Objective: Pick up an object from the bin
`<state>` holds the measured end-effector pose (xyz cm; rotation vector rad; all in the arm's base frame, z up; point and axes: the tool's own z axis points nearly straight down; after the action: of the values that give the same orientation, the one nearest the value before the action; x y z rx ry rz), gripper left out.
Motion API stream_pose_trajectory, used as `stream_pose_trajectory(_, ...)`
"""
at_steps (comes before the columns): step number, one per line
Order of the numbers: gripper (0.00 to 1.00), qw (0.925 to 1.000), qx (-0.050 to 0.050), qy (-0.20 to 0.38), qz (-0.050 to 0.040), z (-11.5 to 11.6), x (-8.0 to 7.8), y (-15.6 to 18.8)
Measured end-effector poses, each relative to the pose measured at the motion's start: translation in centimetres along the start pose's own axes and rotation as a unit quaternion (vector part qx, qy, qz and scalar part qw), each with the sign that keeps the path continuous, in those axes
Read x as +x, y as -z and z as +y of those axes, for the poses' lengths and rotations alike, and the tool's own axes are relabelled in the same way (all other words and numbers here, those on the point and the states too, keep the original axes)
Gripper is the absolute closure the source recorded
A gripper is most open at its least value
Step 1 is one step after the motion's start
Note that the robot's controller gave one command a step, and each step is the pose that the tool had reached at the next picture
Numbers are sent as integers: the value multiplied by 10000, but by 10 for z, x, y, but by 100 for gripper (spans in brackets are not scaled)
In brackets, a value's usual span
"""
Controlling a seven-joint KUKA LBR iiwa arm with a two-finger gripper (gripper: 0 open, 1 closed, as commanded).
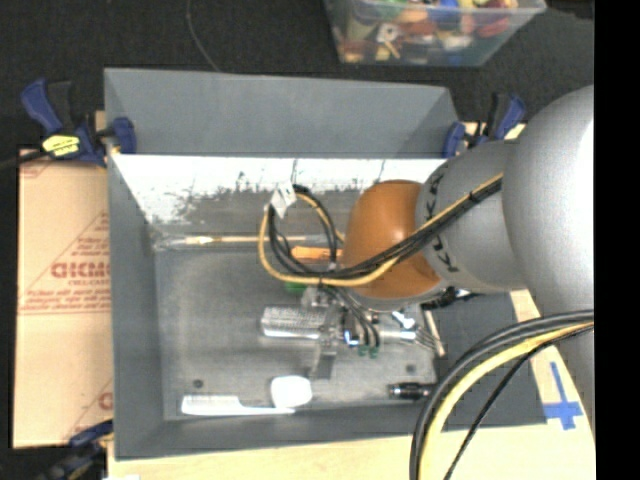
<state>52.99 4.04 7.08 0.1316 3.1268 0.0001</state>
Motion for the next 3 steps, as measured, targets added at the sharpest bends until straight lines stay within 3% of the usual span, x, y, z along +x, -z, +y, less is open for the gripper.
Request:
stream_pose_trajectory(2,0,10000,-1,-24,-11,-2,-1,1)
stream_pose_trajectory(3,100,9999,-15,-120,-12,-6,-2,1)
